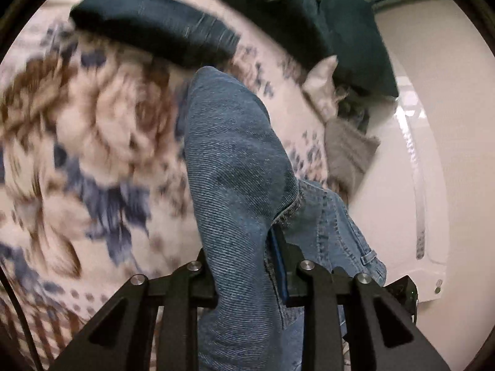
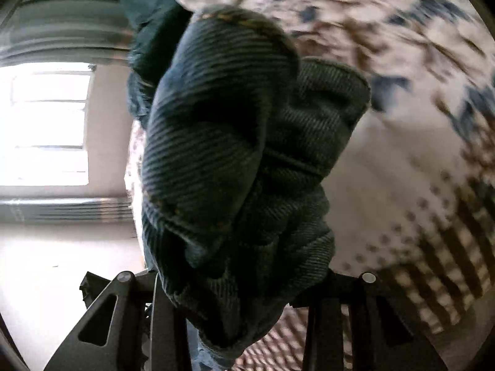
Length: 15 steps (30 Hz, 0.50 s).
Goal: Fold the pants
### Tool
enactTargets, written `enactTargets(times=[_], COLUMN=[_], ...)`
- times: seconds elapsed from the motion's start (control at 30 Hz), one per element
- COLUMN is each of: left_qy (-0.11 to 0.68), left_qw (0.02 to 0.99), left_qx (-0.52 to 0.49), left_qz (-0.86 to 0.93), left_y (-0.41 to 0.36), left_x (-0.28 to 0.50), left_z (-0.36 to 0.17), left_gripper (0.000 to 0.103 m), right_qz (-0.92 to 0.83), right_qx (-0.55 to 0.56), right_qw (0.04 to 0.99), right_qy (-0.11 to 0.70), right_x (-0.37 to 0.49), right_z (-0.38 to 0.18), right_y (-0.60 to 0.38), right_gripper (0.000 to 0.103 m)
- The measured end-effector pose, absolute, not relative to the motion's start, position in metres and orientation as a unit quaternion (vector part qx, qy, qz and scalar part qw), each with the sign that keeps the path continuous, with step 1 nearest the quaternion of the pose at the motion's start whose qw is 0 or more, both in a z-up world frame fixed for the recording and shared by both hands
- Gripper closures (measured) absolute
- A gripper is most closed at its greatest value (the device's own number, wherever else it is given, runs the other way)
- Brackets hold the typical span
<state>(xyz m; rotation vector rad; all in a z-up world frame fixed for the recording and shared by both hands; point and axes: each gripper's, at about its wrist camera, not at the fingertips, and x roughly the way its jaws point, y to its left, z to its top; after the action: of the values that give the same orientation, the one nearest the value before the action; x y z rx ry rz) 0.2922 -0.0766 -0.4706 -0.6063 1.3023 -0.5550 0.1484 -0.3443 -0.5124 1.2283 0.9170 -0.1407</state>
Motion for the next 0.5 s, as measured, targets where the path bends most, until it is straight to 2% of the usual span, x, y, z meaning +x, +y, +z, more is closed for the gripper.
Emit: enactTargets(times=[0.27,0.5], left_qy=[0.55,0.535], left_qw=[0.738,0.749], left_qx=[-0.277,-0.267], left_qz=[-0.276,-0.287], left_y=[-0.03,0.038], left_x=[0.42,0.557], left_z=[-0.43,-0.443], left_gripper=[0.08,0.08], right_qz=[-0.052,-0.043], right_qx=[0.553,0.545], right_qw=[0.746,0.765], right_qy=[0.366,0.341], right_x=[0.266,0.407], right_z=[-0.47,-0.472], right_y=[-0.295,-0.225], right_gripper=[0.066,0.066])
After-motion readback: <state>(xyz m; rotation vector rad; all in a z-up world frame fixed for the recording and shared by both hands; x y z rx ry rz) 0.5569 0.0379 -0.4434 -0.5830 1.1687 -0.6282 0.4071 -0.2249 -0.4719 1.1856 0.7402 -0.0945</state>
